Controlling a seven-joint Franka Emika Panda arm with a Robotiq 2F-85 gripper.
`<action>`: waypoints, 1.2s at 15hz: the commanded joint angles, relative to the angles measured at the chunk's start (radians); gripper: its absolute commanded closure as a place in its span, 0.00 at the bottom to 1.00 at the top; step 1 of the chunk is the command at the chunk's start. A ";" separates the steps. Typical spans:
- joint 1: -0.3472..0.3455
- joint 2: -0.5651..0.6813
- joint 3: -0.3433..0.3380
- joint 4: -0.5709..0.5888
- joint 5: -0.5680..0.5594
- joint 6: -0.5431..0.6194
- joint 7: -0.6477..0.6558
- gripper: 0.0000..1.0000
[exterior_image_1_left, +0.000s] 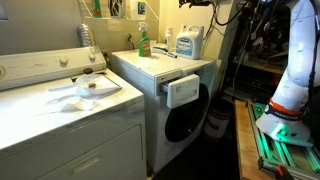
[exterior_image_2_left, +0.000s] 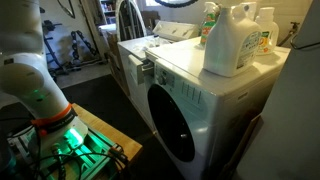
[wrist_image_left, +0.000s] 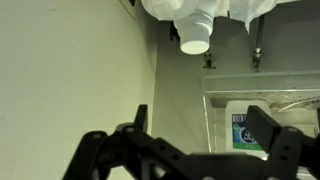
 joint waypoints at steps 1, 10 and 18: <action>-0.014 0.034 0.009 -0.010 0.030 -0.034 -0.006 0.01; -0.005 0.108 -0.032 0.001 -0.004 -0.143 0.039 0.00; -0.009 0.130 -0.038 0.006 -0.001 -0.181 0.049 0.00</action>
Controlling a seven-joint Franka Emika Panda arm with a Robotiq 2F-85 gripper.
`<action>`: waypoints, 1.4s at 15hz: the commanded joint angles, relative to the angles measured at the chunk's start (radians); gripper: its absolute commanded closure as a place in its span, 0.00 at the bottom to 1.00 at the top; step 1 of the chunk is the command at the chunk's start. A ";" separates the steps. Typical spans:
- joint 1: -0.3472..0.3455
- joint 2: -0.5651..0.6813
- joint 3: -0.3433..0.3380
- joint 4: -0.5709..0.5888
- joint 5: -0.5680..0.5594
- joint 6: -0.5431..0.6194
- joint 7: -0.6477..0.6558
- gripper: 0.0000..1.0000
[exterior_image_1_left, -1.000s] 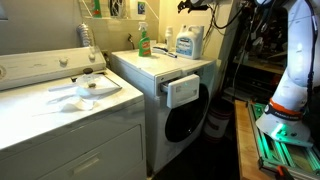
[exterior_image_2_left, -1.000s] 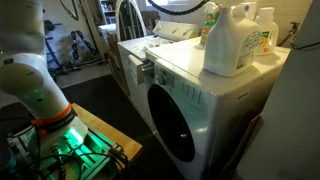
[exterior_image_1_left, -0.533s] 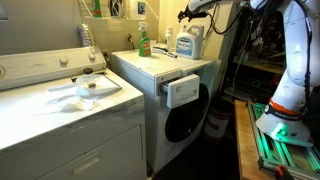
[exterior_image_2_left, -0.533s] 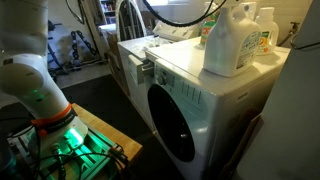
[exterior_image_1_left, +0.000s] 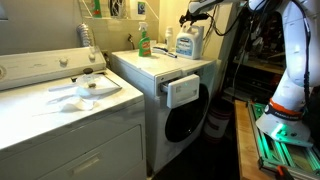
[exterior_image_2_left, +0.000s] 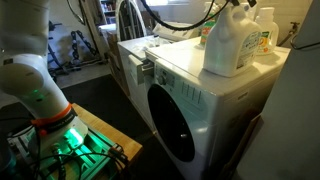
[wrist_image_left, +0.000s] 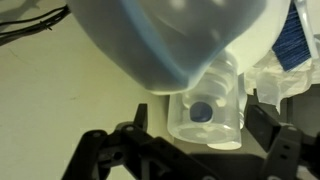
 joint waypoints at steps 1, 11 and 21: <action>0.001 0.022 -0.009 0.012 -0.001 -0.002 0.034 0.00; 0.005 0.048 -0.015 0.036 -0.006 0.066 0.084 0.55; 0.031 -0.002 -0.034 0.003 -0.061 0.179 0.082 0.55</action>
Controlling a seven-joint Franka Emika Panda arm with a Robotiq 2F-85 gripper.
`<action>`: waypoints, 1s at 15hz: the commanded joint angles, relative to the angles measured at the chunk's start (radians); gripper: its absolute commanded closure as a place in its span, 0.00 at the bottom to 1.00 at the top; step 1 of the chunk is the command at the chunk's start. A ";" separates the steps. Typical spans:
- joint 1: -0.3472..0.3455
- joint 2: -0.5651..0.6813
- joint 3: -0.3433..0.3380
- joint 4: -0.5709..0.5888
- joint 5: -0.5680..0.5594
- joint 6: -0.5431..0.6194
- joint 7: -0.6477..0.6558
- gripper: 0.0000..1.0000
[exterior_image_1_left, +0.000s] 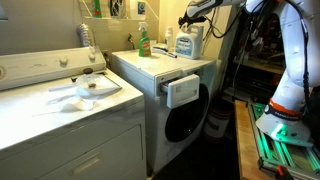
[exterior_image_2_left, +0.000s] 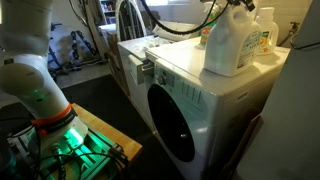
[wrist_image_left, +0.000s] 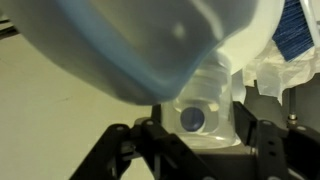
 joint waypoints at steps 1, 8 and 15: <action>0.023 -0.039 -0.028 -0.006 -0.053 0.116 0.010 0.55; 0.040 -0.059 -0.040 -0.059 -0.094 0.230 0.010 0.55; 0.046 -0.136 -0.046 -0.037 -0.095 0.350 -0.019 0.55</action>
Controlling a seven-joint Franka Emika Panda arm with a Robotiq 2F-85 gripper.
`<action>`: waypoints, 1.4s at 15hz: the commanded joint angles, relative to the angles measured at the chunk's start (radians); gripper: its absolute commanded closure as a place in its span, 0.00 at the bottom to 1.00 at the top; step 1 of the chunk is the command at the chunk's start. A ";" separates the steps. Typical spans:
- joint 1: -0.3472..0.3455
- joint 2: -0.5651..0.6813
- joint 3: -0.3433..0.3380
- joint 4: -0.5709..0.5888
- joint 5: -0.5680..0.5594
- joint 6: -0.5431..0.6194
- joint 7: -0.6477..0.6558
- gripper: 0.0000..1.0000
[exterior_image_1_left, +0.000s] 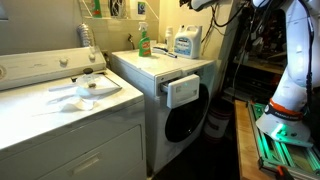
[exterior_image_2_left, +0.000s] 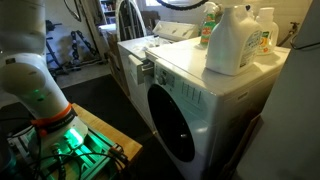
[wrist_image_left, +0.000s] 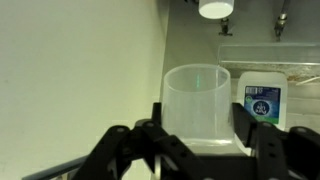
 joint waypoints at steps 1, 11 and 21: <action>0.009 -0.071 0.035 -0.053 0.006 0.007 -0.050 0.55; 0.062 -0.065 0.165 -0.125 0.005 -0.120 -0.081 0.55; 0.141 0.094 0.118 -0.158 -0.036 -0.124 0.093 0.55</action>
